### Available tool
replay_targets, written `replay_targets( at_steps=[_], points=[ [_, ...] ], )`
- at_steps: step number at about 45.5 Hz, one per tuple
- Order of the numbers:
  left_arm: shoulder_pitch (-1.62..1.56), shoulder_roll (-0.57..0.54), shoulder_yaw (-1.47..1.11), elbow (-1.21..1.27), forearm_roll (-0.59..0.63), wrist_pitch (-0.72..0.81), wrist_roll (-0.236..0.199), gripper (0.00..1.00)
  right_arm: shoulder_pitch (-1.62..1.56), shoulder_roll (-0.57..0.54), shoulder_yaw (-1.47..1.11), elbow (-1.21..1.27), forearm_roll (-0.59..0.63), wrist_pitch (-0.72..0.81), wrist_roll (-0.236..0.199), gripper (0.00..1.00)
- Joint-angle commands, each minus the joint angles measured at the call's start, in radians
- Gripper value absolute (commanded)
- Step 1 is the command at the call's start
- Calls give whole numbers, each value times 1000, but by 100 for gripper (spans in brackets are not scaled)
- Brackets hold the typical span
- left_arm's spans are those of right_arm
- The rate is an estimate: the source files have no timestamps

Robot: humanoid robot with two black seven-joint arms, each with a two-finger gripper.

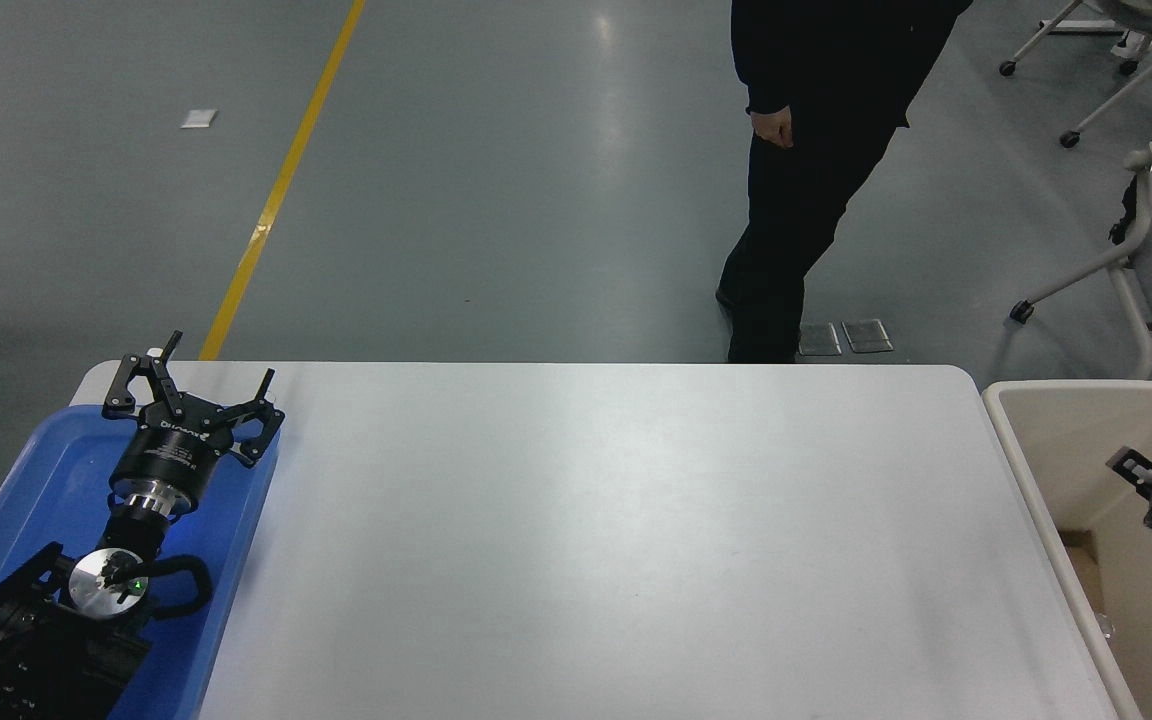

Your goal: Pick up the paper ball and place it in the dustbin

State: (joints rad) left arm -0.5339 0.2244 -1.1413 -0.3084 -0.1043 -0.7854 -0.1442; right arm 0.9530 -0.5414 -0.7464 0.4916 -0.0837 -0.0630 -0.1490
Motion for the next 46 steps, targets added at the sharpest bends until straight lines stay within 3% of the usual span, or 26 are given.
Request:
replay_targets(
  at_steps=[1, 9, 16, 26, 30, 46],
  points=[
    [0, 0, 0, 0, 0, 0, 0, 99, 361, -68, -321, 395, 12, 6, 0, 100],
    [0, 0, 2, 0, 0, 0, 0, 99, 653, -68, -448, 663, 12, 26, 2, 100],
    [0, 0, 2, 0, 0, 0, 0, 99, 846, -74, -508, 808, 13, 147, 2, 100],
    [0, 1, 2, 0, 0, 0, 0, 99, 1056, -17, -516, 837, 18, 691, 6, 100],
    [0, 1, 2, 0, 0, 0, 0, 99, 1116, 32, -513, 832, 18, 831, 5, 100],
    [2, 1, 2, 0, -2, 0, 0, 99, 1236, 238, -438, 852, 67, 848, 9, 100]
  ],
)
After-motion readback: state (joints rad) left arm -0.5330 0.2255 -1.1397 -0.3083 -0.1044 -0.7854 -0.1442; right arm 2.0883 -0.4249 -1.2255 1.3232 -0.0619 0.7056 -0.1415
